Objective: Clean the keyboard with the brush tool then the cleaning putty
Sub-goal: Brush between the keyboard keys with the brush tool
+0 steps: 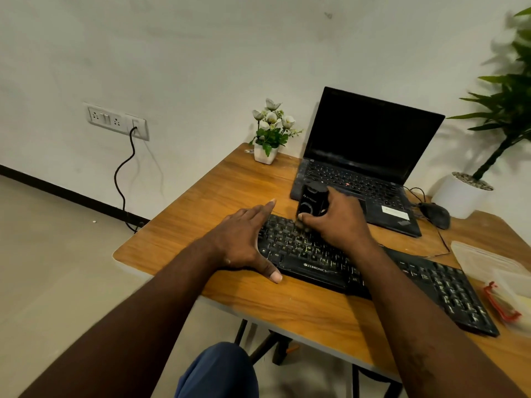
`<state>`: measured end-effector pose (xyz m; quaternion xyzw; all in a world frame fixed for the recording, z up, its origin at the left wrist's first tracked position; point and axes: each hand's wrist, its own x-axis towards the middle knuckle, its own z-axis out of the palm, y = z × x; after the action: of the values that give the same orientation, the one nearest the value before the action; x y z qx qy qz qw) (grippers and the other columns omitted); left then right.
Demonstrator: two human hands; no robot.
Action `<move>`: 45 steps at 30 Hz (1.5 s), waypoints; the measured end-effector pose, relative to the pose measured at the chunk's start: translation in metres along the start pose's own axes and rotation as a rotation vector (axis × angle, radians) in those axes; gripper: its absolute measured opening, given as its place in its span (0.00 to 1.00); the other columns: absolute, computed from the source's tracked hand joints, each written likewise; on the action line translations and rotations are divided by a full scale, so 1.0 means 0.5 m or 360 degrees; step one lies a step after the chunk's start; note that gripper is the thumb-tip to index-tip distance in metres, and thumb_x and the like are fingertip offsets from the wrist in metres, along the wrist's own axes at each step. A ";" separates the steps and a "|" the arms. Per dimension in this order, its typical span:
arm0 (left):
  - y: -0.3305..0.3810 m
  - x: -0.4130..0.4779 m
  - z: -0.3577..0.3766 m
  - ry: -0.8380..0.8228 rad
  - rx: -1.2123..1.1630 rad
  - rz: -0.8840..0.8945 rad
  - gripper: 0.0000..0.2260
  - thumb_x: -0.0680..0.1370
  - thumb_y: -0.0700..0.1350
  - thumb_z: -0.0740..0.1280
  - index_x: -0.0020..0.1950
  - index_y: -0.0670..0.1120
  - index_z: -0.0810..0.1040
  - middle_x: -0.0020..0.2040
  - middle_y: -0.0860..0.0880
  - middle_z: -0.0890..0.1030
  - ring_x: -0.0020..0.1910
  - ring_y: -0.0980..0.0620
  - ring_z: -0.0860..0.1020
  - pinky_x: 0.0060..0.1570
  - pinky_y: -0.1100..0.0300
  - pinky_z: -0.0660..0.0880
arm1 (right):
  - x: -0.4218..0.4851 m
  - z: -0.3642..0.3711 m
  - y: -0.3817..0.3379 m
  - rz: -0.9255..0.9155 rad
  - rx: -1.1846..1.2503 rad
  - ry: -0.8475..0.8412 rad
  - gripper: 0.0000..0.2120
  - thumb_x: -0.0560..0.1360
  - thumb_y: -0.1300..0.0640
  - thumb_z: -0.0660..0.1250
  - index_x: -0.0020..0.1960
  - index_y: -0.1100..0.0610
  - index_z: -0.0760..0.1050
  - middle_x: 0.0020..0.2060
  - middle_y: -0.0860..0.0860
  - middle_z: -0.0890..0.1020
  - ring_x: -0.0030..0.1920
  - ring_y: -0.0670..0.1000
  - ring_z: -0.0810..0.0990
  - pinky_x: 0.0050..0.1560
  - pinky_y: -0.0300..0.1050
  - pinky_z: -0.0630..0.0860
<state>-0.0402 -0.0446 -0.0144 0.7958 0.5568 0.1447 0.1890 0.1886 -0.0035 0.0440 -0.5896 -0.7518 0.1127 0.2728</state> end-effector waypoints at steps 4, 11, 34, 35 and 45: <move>0.002 0.001 -0.001 -0.0014 0.0003 -0.0016 0.70 0.53 0.80 0.72 0.82 0.60 0.34 0.85 0.53 0.47 0.83 0.49 0.50 0.80 0.40 0.53 | 0.004 -0.007 0.006 0.0071 0.0274 0.0029 0.27 0.70 0.50 0.81 0.66 0.52 0.76 0.55 0.46 0.83 0.54 0.48 0.82 0.51 0.41 0.78; 0.001 0.002 -0.001 -0.0013 0.0009 -0.0020 0.70 0.54 0.80 0.72 0.83 0.59 0.35 0.85 0.53 0.47 0.82 0.49 0.50 0.79 0.40 0.54 | 0.012 0.007 0.001 0.0091 0.0012 0.0159 0.29 0.71 0.48 0.80 0.67 0.53 0.75 0.57 0.49 0.83 0.53 0.50 0.82 0.50 0.43 0.80; 0.003 0.002 0.000 -0.0033 0.0042 -0.0041 0.69 0.55 0.80 0.73 0.84 0.58 0.39 0.85 0.53 0.47 0.83 0.46 0.50 0.79 0.40 0.54 | -0.079 -0.020 -0.003 -0.0145 0.0425 -0.0439 0.25 0.69 0.52 0.82 0.61 0.45 0.76 0.51 0.43 0.84 0.50 0.42 0.84 0.50 0.41 0.82; 0.003 0.001 0.000 -0.0036 0.0047 -0.0039 0.69 0.55 0.80 0.73 0.84 0.58 0.39 0.85 0.53 0.47 0.83 0.46 0.50 0.80 0.41 0.54 | -0.071 -0.023 0.000 -0.0103 0.0309 -0.0298 0.26 0.69 0.51 0.81 0.64 0.47 0.75 0.53 0.43 0.83 0.51 0.44 0.83 0.50 0.41 0.82; 0.004 0.003 0.000 -0.0012 0.0067 -0.0014 0.68 0.57 0.78 0.74 0.84 0.55 0.39 0.85 0.52 0.48 0.82 0.48 0.52 0.79 0.43 0.53 | -0.068 -0.031 0.000 -0.0004 0.0012 -0.0039 0.30 0.70 0.48 0.81 0.68 0.51 0.74 0.56 0.48 0.84 0.52 0.48 0.83 0.52 0.47 0.84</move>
<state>-0.0379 -0.0440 -0.0133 0.7977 0.5624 0.1291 0.1751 0.2023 -0.0381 0.0476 -0.5863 -0.7554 0.1224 0.2659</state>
